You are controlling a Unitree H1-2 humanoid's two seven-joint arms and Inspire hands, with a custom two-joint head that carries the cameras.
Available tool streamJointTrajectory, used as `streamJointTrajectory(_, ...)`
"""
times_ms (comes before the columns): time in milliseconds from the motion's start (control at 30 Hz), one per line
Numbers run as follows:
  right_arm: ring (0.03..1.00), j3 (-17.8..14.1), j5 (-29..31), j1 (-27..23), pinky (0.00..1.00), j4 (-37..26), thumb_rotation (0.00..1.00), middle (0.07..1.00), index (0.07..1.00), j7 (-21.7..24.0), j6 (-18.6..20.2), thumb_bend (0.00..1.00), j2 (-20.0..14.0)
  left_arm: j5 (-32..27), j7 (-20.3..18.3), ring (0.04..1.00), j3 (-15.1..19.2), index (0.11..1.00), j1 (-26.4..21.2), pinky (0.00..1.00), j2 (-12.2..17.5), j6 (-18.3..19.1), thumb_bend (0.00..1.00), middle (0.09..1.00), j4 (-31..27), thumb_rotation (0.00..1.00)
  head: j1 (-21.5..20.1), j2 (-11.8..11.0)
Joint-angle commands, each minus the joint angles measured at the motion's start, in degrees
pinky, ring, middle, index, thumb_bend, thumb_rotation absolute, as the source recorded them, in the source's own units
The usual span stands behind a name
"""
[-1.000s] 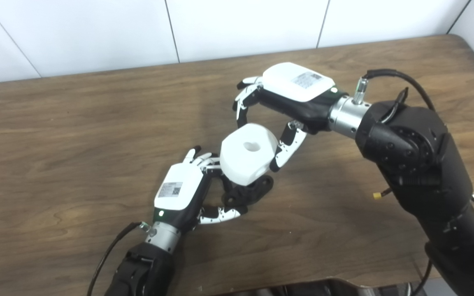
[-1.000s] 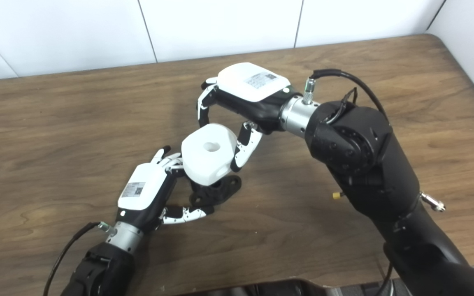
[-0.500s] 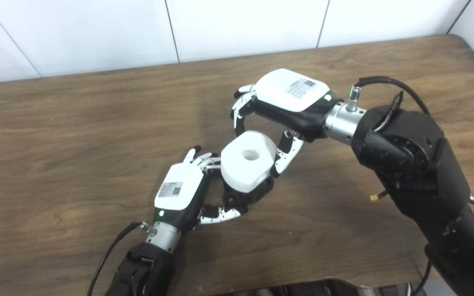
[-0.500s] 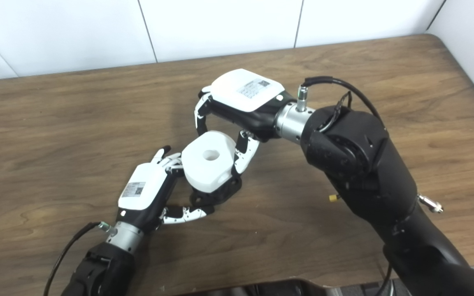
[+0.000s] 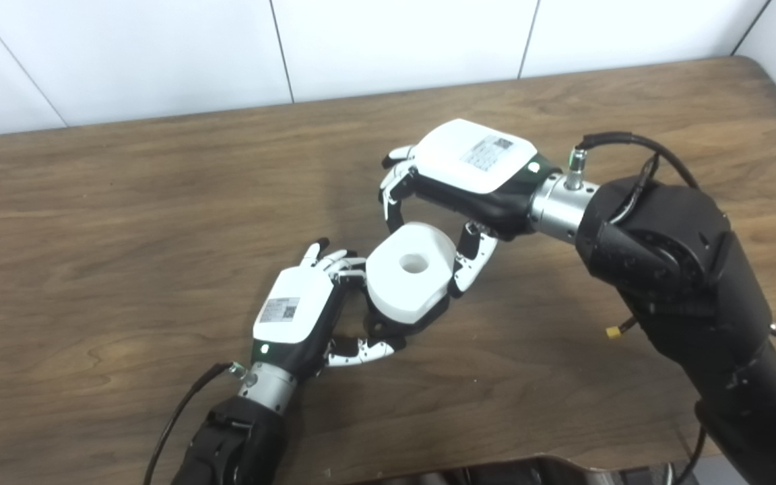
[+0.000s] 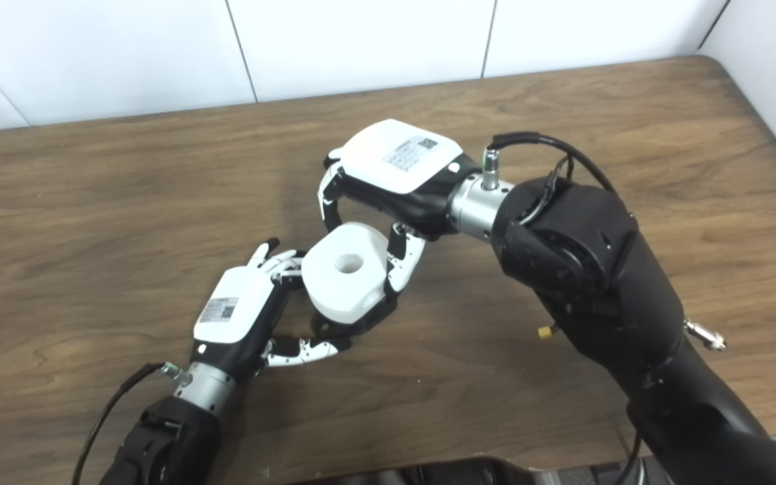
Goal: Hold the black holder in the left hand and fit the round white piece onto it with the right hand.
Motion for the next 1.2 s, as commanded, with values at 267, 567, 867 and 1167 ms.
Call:
streamJointTrajectory(267,0.895,-0.78,-0.73,-1.5,0.83,-1.27,0.14,0.764,0.482,-0.26,-0.85,0.53,0.28,1.09,-1.98,0.864,-0.04,0.486,-0.2,1.0,0.43,0.51,0.52,0.782,-0.67,0.05,-0.04,0.54)
streamJointTrajectory(567,0.909,-0.77,-1.12,-0.42,0.85,-0.97,0.14,0.773,0.483,-0.95,-1.26,0.53,0.69,1.34,-2.37,0.866,0.13,0.486,-0.16,1.0,0.45,0.47,0.52,0.783,-0.83,0.05,-0.4,0.68)
streamJointTrajectory(867,0.909,-0.44,-1.92,0.45,0.86,-1.3,0.14,0.779,0.483,-0.87,-1.78,0.52,1.42,1.33,-2.81,0.867,0.11,0.487,-0.03,1.0,0.44,0.58,0.52,0.784,-1.41,0.05,-0.49,0.9)
streamJointTrajectory(1167,0.916,-0.1,-3.46,1.22,0.86,-0.75,0.14,0.783,0.484,-0.75,-3.42,0.53,2.54,1.33,-2.94,0.869,0.23,0.486,-0.12,1.0,0.28,0.68,0.52,0.782,-1.43,0.05,-0.64,0.99)
